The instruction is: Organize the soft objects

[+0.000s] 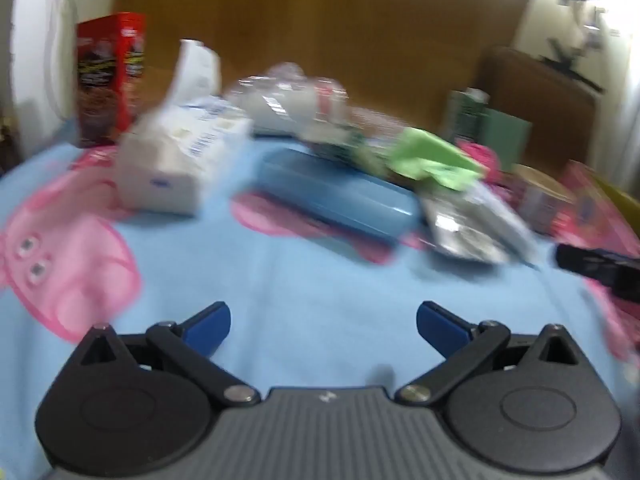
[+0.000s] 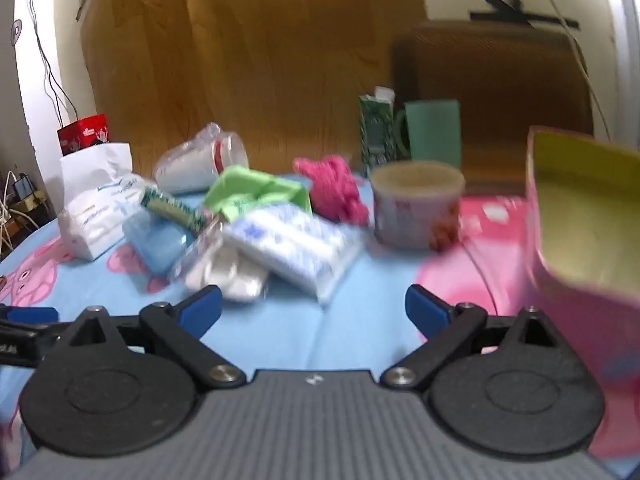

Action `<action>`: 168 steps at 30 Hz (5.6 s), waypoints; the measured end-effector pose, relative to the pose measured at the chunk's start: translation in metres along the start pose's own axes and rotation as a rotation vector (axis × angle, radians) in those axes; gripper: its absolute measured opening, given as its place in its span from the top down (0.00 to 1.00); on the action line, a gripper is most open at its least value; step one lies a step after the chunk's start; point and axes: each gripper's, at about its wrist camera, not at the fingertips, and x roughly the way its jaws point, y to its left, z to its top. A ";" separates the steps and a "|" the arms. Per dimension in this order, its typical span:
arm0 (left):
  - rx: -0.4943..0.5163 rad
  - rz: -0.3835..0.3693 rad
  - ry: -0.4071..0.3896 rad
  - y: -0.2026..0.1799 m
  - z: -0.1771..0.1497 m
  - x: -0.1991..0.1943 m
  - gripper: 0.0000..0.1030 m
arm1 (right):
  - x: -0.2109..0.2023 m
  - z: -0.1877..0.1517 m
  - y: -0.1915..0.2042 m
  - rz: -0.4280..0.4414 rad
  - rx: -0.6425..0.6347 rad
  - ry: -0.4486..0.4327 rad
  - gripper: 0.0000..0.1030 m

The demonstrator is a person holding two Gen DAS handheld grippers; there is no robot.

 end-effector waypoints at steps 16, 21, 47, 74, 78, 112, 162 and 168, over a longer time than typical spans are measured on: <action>0.004 0.162 0.000 0.015 0.016 0.038 0.00 | 0.083 0.026 -0.030 0.158 0.245 0.090 0.12; 0.010 0.159 0.000 0.017 0.016 0.039 0.00 | 0.071 0.029 -0.031 0.259 0.247 0.124 0.63; -0.012 -0.350 0.009 -0.023 0.029 0.044 0.55 | 0.045 0.011 0.019 0.341 -0.174 0.169 0.38; 0.274 -0.755 0.034 -0.302 0.057 0.037 0.46 | -0.107 0.008 -0.153 -0.210 0.045 -0.175 0.47; 0.309 -0.711 0.052 -0.326 0.050 0.048 0.32 | -0.103 0.006 -0.175 -0.274 0.108 -0.124 0.43; -0.099 -0.187 -0.229 0.023 0.009 0.022 0.22 | 0.102 0.086 0.032 0.169 -0.056 0.047 0.19; 0.176 -0.764 -0.016 -0.198 0.060 0.016 0.61 | -0.052 -0.001 -0.045 -0.021 -0.324 -0.262 0.86; 0.289 -0.859 -0.063 -0.275 0.067 0.007 0.59 | -0.075 0.010 -0.090 -0.216 -0.254 -0.338 0.86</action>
